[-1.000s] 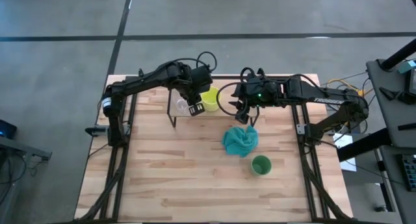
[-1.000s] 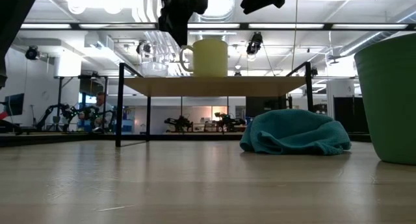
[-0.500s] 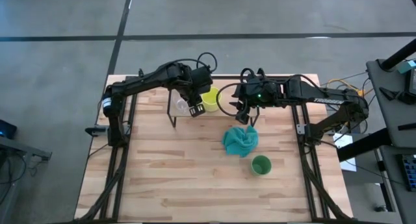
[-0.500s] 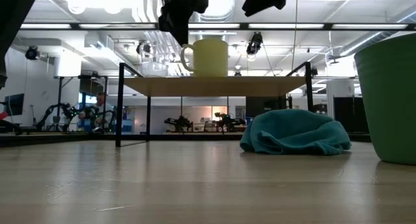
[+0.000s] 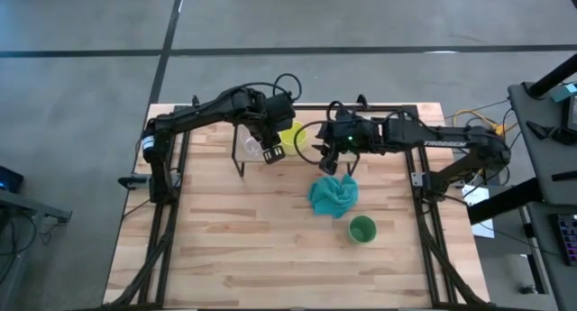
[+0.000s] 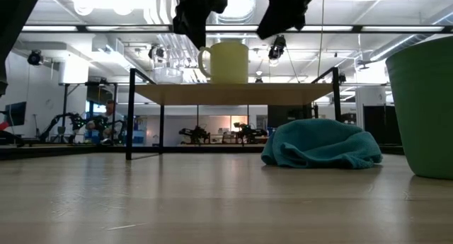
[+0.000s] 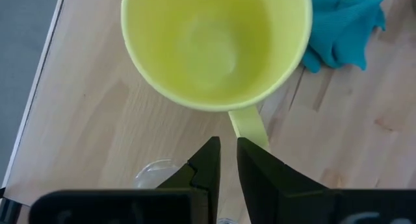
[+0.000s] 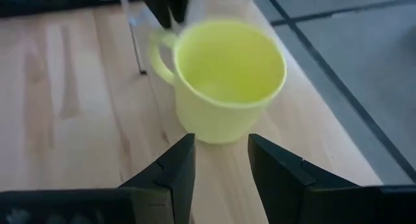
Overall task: Stack small to large cups/mugs on shelf
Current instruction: Put the yellow mug on the shelf
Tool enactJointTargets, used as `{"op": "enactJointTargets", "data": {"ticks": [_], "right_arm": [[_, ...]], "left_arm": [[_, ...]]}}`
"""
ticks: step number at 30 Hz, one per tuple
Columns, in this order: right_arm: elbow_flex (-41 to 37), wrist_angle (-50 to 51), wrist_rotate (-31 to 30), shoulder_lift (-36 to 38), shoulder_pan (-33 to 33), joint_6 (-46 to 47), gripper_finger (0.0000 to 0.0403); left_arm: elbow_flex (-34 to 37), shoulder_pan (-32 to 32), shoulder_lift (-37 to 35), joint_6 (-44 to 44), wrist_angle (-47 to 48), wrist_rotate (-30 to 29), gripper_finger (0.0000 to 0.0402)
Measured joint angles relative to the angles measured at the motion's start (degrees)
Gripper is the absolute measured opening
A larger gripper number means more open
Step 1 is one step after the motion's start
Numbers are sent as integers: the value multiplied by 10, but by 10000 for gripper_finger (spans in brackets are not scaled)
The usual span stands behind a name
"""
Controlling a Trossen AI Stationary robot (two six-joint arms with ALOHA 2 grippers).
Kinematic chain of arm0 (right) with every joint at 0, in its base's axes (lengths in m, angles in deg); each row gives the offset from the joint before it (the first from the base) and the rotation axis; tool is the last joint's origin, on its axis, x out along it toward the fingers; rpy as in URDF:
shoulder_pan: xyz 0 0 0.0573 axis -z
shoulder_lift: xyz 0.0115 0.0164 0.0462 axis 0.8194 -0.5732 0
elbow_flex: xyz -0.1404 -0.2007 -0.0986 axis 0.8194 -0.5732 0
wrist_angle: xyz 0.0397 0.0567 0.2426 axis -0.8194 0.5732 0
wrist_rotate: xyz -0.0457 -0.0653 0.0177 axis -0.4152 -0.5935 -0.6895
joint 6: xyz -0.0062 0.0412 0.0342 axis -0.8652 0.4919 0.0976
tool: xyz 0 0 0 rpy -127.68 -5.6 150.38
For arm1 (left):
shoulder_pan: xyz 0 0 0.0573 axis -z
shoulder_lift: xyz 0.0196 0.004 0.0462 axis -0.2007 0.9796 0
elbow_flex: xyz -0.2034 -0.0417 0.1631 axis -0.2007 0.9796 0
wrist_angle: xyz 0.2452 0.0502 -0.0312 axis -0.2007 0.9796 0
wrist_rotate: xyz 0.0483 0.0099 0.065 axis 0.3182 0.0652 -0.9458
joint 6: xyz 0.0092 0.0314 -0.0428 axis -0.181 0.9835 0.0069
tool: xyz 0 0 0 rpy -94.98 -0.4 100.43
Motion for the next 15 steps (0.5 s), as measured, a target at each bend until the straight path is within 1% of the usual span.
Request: {"op": "enactJointTargets", "data": {"ticks": [7, 15], "right_arm": [[-10, -10, 0, -37, 17, 5, 137], [-7, -38, 0, -66, 17, 9, 137]], "left_arm": [[0, 10, 0, -4, -5, 7, 40], [-4, 16, 0, -14, -30, 14, 40]]}}
